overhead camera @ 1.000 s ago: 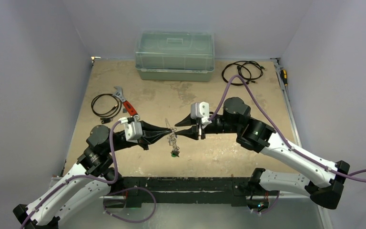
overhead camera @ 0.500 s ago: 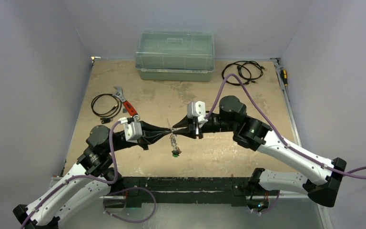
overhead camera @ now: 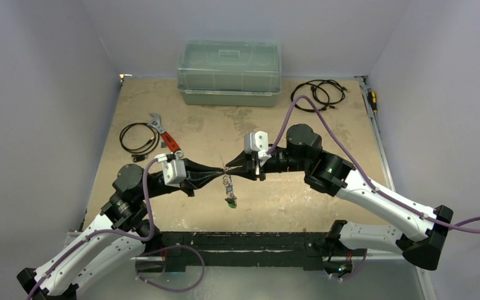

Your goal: Put the keys on the keyring

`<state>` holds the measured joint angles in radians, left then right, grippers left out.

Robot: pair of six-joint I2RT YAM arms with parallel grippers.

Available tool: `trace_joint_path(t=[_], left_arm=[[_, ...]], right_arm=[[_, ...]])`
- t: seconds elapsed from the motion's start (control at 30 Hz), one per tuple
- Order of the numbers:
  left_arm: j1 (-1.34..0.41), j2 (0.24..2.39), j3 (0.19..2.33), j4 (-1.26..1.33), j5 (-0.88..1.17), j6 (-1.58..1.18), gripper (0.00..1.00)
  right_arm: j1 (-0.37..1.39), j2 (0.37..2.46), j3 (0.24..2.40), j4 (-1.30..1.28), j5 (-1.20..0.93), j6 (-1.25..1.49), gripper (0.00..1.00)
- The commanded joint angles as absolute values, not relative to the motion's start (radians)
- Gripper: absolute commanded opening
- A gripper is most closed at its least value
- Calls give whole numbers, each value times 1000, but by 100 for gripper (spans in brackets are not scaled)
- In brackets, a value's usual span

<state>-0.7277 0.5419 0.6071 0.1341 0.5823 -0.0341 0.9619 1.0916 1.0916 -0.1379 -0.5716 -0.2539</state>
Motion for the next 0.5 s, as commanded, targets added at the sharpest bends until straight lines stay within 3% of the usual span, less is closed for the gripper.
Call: trace_joint_path(t=[0.0, 0.33, 0.47], left_arm=[[-727, 545, 618, 201, 602, -46, 0], [-727, 549, 617, 202, 605, -46, 0], [-728, 548, 642, 125, 546, -7, 0]], right_arm=[[966, 1101, 1145, -92, -612, -247, 24], [966, 1125, 1155, -100, -646, -252, 1], [966, 1116, 1146, -95, -641, -256, 0]])
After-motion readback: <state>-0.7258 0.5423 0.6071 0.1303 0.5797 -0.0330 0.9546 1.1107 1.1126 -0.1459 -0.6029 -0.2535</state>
